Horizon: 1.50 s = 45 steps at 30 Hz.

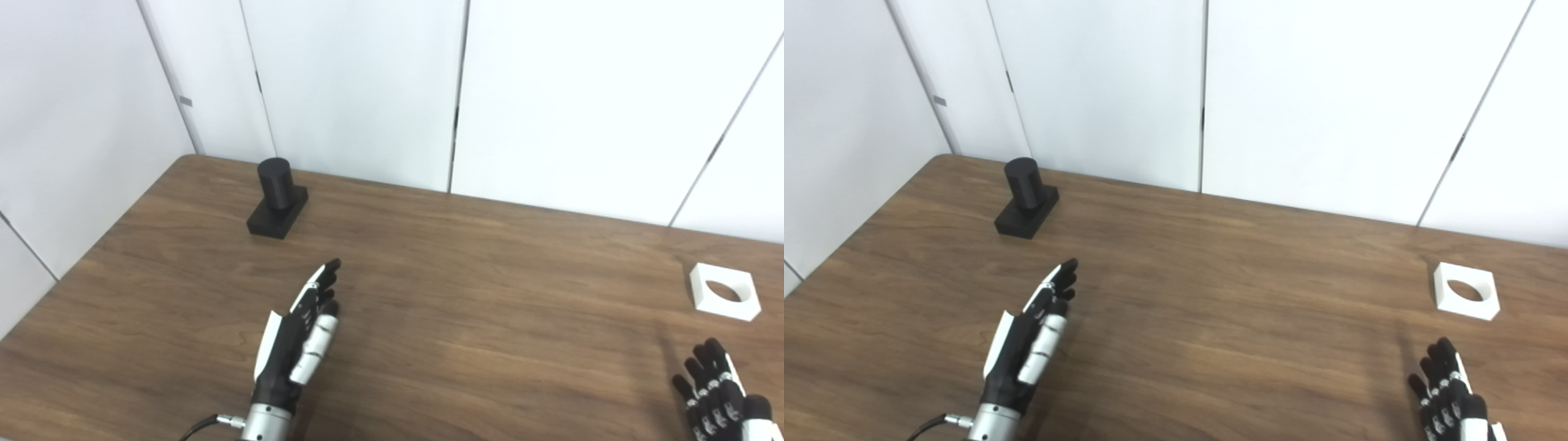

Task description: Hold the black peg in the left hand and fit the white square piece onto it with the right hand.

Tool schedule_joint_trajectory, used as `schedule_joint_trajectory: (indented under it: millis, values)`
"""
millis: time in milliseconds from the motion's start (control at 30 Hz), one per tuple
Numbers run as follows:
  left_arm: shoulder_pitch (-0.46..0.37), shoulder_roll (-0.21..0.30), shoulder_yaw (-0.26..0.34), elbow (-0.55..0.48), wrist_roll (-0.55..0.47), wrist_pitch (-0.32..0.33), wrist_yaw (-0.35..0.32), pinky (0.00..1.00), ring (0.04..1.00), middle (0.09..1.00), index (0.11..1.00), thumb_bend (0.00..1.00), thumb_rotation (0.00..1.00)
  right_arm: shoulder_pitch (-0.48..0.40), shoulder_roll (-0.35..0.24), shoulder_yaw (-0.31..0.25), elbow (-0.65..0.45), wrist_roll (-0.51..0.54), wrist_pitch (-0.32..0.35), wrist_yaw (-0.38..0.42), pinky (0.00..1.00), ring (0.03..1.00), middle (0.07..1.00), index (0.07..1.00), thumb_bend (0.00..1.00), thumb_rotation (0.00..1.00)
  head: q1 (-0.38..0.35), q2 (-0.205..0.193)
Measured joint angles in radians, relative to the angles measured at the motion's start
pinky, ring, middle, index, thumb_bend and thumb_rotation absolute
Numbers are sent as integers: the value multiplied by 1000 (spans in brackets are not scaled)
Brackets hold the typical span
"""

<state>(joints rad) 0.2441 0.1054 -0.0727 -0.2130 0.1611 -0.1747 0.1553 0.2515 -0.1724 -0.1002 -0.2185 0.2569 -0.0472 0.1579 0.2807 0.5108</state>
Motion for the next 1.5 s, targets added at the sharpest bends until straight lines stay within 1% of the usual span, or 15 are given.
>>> schedule_joint_trajectory:
  millis: [33, 100, 200, 300, 400, 467, 500, 633, 700, 833, 933, 1033, 1200, 1367, 1500]
  values:
    - [5, -2, -5, -10, 49, 22, 14, 843, 915, 933, 913, 635, 200, 2, -2, -1, -2, 2, 0, 2, 1000, 1000, 1000, 1000, 650, 1000, 2, 0]
    - [8, -5, -10, -38, 135, 61, 34, 868, 912, 920, 898, 698, 190, 7, -6, -4, -5, 8, -1, 6, 1000, 1000, 1000, 1000, 662, 1000, 3, -2]
    - [6, -4, 13, -143, 291, 180, 65, 928, 947, 945, 903, 748, 330, 8, -7, -9, -5, 10, -1, 9, 1000, 1000, 1000, 1000, 709, 1000, 8, -5]
    - [-4, 5, 38, -220, 397, 296, 64, 913, 946, 947, 906, 782, 414, 8, -8, -13, -4, 12, -1, 9, 1000, 1000, 1000, 1000, 733, 1000, 9, -5]
    - [-16, 14, 56, -236, 459, 373, 48, 925, 977, 964, 926, 812, 475, 8, -9, -14, -2, 12, -2, 10, 1000, 1000, 1000, 1000, 752, 1000, 11, -6]
    - [-37, 23, 72, -236, 499, 417, 28, 934, 994, 979, 929, 826, 552, 9, -9, -15, -1, 12, -3, 10, 1000, 1000, 1000, 1000, 768, 1000, 11, -6]
    - [-54, 28, 77, -236, 531, 441, 16, 928, 998, 989, 926, 848, 613, 9, -9, -16, 0, 13, -4, 10, 1000, 1000, 1000, 1000, 771, 1000, 9, -6]
    - [-138, 75, 105, -236, 636, 515, -36, 934, 1000, 1000, 904, 893, 695, 7, -8, -16, 1, 14, -5, 10, 1000, 1000, 1000, 1000, 790, 1000, 8, -5]
    - [-164, 92, 128, -228, 664, 540, -48, 928, 1000, 997, 887, 907, 715, 6, -7, -16, 1, 13, -5, 10, 999, 1000, 1000, 1000, 795, 1000, 8, -3]
    - [-205, 102, 155, -181, 696, 594, -66, 949, 1000, 1000, 888, 928, 744, 6, -7, -15, 1, 10, -6, 9, 998, 1000, 1000, 1000, 771, 1000, 8, -3]
    - [-233, 114, 165, -127, 707, 610, -79, 961, 1000, 997, 879, 923, 758, 8, -6, -15, 1, 7, -6, 9, 1000, 1000, 1000, 1000, 753, 1000, 6, -2]
    - [-273, 144, 177, -56, 719, 613, -75, 954, 998, 977, 860, 888, 728, 8, -6, -15, 0, 6, -7, 9, 1000, 1000, 1000, 997, 750, 1000, 3, 0]
    - [-345, 173, 199, 38, 719, 616, -30, 947, 1000, 978, 860, 865, 709, 9, -5, -14, 0, 6, -7, 9, 1000, 1000, 1000, 997, 752, 1000, 2, 5]
    - [-408, 183, 197, 167, 719, 628, 4, 946, 993, 970, 856, 874, 717, 11, -5, -10, -4, 5, -6, 9, 1000, 1000, 1000, 1000, 756, 1000, 0, 8]
    - [-458, 206, 188, 265, 718, 633, 33, 950, 984, 961, 848, 864, 686, 16, -2, -7, -15, 4, -1, 8, 1000, 1000, 1000, 1000, 767, 1000, -6, 9]
